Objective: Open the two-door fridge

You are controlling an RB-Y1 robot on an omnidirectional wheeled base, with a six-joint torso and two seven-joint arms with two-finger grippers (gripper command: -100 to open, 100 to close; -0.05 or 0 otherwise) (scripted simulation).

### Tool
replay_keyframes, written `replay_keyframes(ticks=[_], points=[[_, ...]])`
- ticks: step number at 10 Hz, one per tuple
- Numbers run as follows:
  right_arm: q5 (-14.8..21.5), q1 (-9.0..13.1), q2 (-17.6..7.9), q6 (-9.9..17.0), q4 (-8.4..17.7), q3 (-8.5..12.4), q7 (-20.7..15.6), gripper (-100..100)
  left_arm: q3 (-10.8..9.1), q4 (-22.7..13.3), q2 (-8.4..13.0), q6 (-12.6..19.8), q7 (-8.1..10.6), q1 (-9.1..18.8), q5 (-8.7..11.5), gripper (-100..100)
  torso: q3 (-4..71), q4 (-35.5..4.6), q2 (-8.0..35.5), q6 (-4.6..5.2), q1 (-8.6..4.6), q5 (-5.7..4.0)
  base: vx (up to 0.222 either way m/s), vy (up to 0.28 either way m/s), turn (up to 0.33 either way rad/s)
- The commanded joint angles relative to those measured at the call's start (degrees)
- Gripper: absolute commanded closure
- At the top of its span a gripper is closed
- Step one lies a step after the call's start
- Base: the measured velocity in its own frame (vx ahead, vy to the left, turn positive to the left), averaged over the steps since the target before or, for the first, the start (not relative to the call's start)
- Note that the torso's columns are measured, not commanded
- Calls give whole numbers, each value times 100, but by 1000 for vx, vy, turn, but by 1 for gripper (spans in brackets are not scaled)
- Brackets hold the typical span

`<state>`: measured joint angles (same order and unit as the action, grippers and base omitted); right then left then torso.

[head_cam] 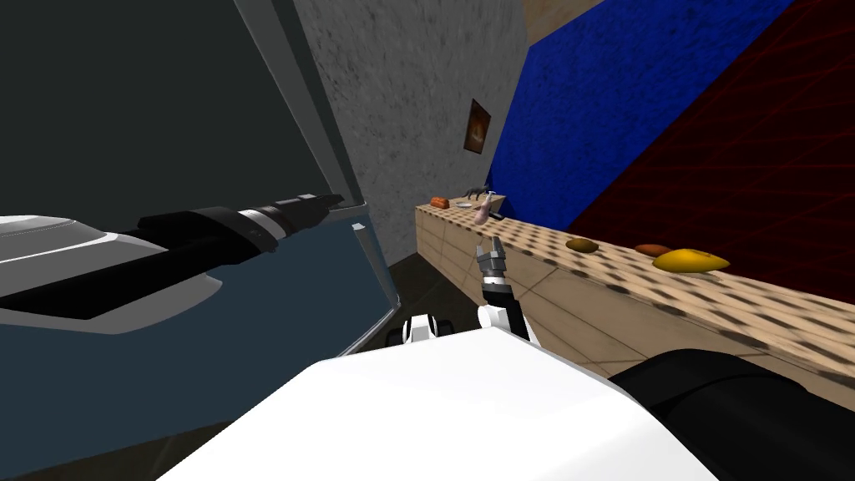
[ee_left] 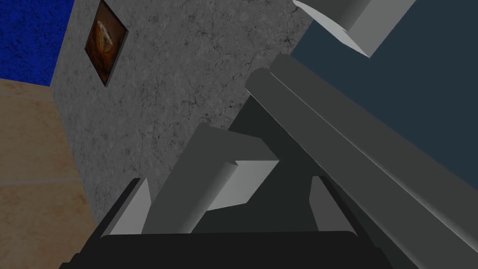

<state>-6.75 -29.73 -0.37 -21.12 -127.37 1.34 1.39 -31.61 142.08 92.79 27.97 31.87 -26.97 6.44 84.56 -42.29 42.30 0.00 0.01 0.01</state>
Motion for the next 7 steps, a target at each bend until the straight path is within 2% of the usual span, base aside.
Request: replay_keyframes(ticks=[1,3,4,5,6,7], points=[[0,0,0,0,0,0,0,0,-26,206,223,42,94,-1,52,-100,1,0,-1,0,-2,-2,150,63,-30],[0,2,1,0,0,-1,0,0,1,175,212,82,111,52,26,-100,-9,4,14,3,-4,3,34,18,-2],[0,3,1,0,0,-1,0,0,-2,175,211,79,110,54,26,100,-9,1,14,1,-5,0,0,0,0],[0,3,1,0,0,-1,0,0,217,251,214,-209,15,343,144,100,-5,0,7,-2,-2,0,-219,28,14],[0,6,1,1,0,-1,0,0,217,251,214,-209,15,345,144,100,-32,-4,53,12,0,1,-284,28,-32],[0,7,1,1,1,-1,0,0,327,287,214,-352,-32,489,203,100,-42,-18,59,3,-11,-3,-234,46,-23]])
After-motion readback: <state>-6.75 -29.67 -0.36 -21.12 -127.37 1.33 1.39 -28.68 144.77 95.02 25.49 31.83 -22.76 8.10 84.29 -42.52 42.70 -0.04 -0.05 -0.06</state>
